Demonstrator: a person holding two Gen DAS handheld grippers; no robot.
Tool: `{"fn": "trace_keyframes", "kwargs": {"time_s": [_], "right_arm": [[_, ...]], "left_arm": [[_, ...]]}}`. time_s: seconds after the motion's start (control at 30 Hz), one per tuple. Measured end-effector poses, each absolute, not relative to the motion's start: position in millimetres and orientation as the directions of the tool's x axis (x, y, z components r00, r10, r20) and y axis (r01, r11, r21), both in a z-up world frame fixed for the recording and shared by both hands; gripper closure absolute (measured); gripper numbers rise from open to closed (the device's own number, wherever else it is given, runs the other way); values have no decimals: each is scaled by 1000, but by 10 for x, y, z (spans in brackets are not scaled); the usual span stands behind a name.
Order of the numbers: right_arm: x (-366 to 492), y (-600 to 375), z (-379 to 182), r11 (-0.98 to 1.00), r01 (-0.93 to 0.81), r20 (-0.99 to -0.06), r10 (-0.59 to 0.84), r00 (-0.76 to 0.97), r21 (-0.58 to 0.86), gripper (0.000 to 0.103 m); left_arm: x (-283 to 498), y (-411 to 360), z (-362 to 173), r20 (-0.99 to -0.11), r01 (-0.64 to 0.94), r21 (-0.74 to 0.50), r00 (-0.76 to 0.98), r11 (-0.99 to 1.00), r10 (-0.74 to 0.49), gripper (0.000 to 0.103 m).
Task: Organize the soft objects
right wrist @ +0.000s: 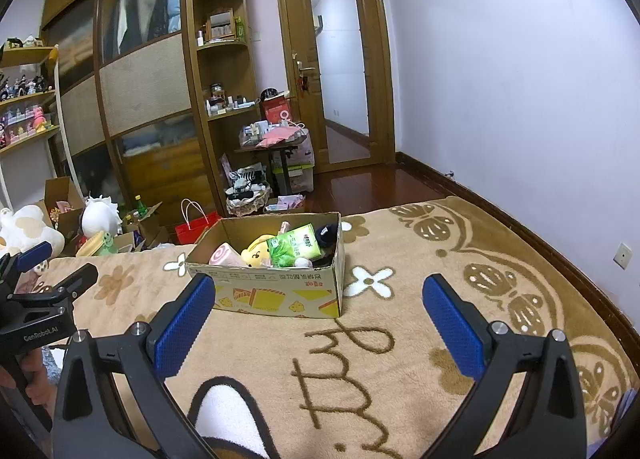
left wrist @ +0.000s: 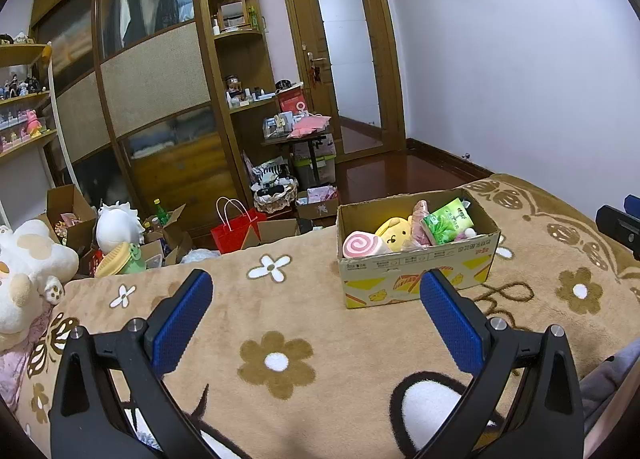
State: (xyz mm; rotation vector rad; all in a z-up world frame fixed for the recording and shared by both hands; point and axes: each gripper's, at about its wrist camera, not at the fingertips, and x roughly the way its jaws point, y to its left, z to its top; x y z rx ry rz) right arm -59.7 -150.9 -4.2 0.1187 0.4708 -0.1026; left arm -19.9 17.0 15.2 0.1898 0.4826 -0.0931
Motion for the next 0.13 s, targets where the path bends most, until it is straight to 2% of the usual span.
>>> {"fn": "trace_keyframes", "kwargs": {"time_s": [0.13], "right_arm": [[-590,-1504,-41,988,126,-459,-70,886,92,0]], "left_arm": [[-197,169,143,-473,137,160,880,978,-46,1]]}}
